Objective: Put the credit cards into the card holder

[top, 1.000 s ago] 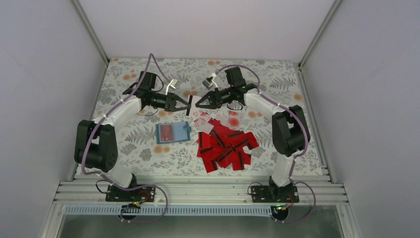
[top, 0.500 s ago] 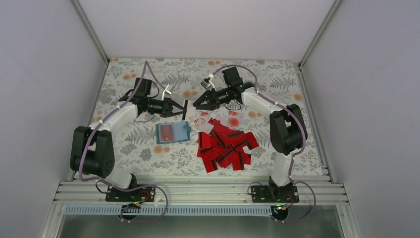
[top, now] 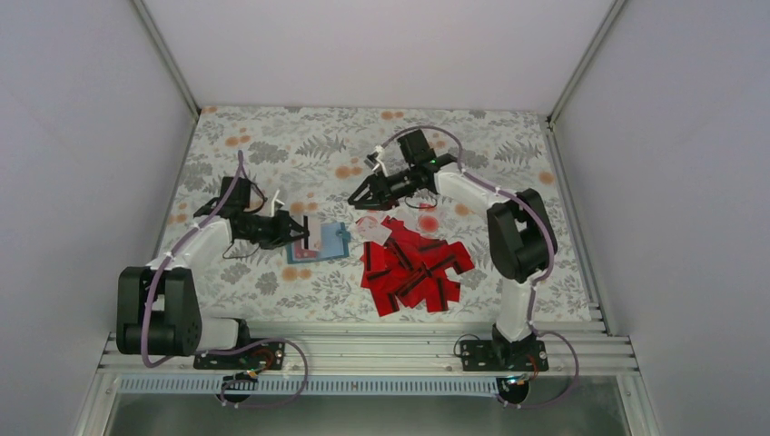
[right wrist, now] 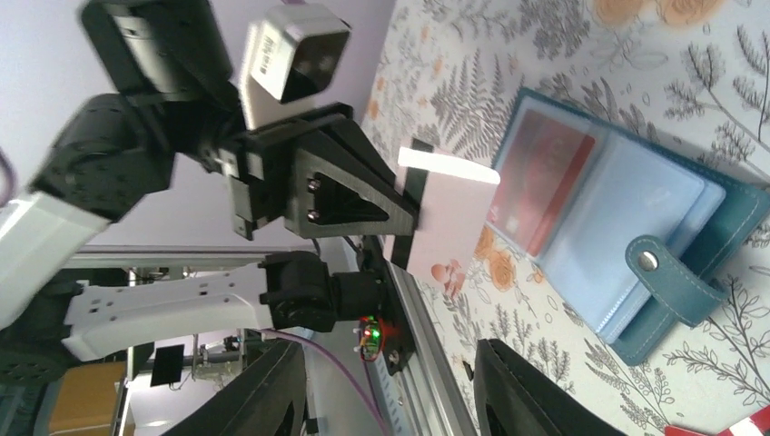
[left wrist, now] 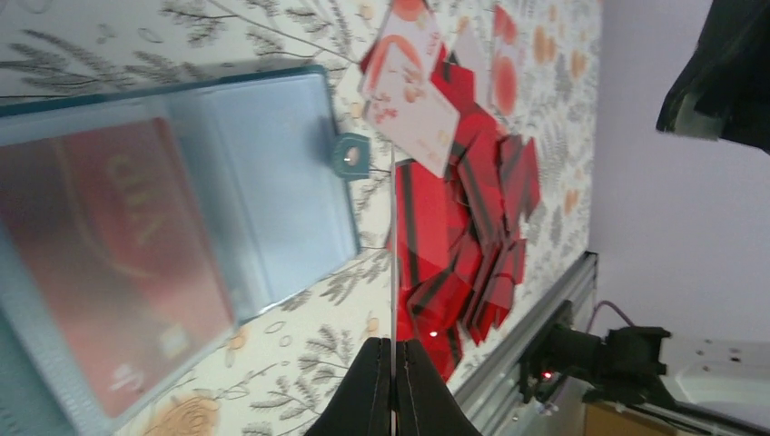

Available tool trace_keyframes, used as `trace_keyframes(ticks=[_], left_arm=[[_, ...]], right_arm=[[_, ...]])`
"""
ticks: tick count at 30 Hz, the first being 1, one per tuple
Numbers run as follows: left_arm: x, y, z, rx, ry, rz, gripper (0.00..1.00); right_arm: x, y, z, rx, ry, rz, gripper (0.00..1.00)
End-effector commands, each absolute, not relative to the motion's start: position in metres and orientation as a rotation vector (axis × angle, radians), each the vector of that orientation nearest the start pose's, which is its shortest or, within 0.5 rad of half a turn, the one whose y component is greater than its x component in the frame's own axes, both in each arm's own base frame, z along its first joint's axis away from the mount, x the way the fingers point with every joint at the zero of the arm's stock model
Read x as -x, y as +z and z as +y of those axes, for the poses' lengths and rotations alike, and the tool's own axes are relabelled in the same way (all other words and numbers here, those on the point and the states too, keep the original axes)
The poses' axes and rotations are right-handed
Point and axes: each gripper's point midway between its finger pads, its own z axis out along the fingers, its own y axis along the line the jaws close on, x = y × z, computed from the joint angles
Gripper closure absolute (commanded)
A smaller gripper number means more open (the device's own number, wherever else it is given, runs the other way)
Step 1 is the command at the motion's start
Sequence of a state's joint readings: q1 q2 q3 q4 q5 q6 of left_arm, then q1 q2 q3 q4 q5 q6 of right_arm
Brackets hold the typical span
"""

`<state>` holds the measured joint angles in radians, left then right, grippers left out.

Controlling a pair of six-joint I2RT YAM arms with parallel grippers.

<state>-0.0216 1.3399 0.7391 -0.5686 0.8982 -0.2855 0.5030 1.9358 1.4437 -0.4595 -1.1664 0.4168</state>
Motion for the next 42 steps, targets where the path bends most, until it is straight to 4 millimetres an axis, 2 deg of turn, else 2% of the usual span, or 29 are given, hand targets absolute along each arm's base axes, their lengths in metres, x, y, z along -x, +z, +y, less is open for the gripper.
trace_keyframes(ticks=[1, 5, 7, 17, 22, 29, 42], left_arm=[[-0.257, 0.097, -0.124, 0.113, -1.139, 2.690, 0.98], [-0.258, 0.089, -0.118, 0.125, -1.074, 2.717, 0.98], [-0.260, 0.086, -0.114, 0.135, -1.030, 2.737, 0.98], [-0.263, 0.065, -0.116, 0.126, -1.062, 2.788, 0.98], [-0.262, 0.063, -0.125, 0.090, -1.160, 2.773, 0.98], [-0.261, 0.059, -0.129, 0.073, -1.195, 2.778, 0.98], [-0.261, 0.050, -0.133, 0.063, -1.219, 2.798, 0.98]], right_arm=[[-0.296, 0.147, 0.364, 0.637, 1.740, 2.623, 0.53], [-0.293, 0.122, 0.370, 0.592, 1.648, 2.737, 0.54], [-0.291, 0.117, 0.373, 0.581, 1.637, 2.760, 0.55], [-0.290, 0.104, 0.388, 0.656, 1.585, 2.796, 0.56], [-0.286, 0.095, 0.393, 0.720, 1.608, 2.789, 0.57], [-0.278, 0.084, 0.398, 0.773, 1.628, 2.795, 0.63], [-0.269, 0.068, 0.401, 0.813, 1.654, 2.817, 0.67]])
